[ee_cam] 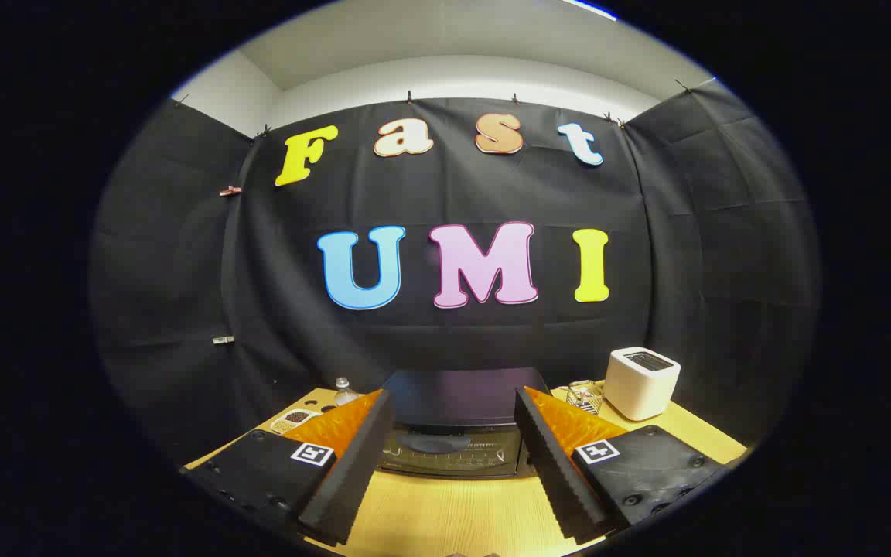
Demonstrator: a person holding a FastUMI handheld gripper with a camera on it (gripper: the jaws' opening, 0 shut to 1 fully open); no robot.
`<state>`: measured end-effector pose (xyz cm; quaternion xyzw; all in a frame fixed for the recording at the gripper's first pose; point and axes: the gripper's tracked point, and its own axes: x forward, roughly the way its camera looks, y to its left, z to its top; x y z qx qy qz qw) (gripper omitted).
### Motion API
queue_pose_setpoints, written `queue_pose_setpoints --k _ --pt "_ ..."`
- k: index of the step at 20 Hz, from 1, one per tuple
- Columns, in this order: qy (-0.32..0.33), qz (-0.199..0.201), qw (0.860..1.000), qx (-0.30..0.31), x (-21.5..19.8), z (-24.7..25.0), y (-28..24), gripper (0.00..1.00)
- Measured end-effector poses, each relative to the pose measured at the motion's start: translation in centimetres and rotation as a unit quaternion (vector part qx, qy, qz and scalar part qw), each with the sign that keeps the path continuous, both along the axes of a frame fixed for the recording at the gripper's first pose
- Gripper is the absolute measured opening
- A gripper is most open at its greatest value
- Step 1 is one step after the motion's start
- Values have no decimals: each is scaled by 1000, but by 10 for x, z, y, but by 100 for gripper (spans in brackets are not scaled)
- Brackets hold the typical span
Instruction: Open the toaster oven, put the food inside, and close the toaster oven door.
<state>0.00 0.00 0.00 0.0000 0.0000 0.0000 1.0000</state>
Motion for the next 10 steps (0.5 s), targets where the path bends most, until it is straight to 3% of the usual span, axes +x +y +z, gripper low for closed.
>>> queue_pose_setpoints --k 10 --pt "21 -9 1000 9 -3 -14 -12 97"
